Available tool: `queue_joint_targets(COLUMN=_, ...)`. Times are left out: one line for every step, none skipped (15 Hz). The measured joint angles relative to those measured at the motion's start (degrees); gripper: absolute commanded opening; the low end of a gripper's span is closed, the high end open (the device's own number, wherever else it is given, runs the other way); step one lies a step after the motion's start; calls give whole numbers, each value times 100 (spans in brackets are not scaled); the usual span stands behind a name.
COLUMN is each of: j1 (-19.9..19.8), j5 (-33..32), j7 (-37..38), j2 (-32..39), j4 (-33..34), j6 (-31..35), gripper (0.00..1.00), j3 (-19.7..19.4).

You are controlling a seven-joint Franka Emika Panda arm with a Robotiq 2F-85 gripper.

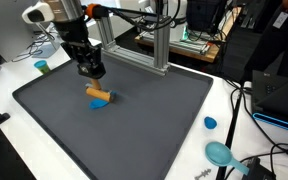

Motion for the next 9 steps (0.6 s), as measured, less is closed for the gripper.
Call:
queue_joint_targets(j1=9, j5=0, j7=-230, j2=-113, j4=0, j6=-158, gripper=22, j3=91)
queue_joint_targets(j1=25, j5=-1, j7=-449, j2=-229, j4=0, j6=-390, gripper=22, j3=169)
queue_joint_targets(j1=38, j5=-1, j7=-670, j2=-334, j4=1, j6=-660, gripper=22, j3=231)
queue_joint_targets(j1=45, j5=-2, j7=-888, j2=-414, j4=4, j6=-920, gripper=22, j3=280)
queue_joint_targets(j1=48, j5=-4, j7=-1123, j2=-483, j4=9, j6=-1177, gripper=22, j3=319)
queue_joint_targets(j1=51, j5=-16, j7=-1359, j2=-535, j4=28, j6=-1421, gripper=22, j3=349)
queue_joint_targets(j1=56, j5=-48, j7=-1598, j2=-571, j4=68, j6=-1653, gripper=22, j3=377)
queue_joint_targets(j1=65, j5=-103, j7=-1833, j2=-600, j4=114, j6=-1863, gripper=47, j3=401)
queue_joint_targets(j1=73, j5=-108, j7=-1859, j2=-612, j4=129, j6=-1909, gripper=47, j3=404)
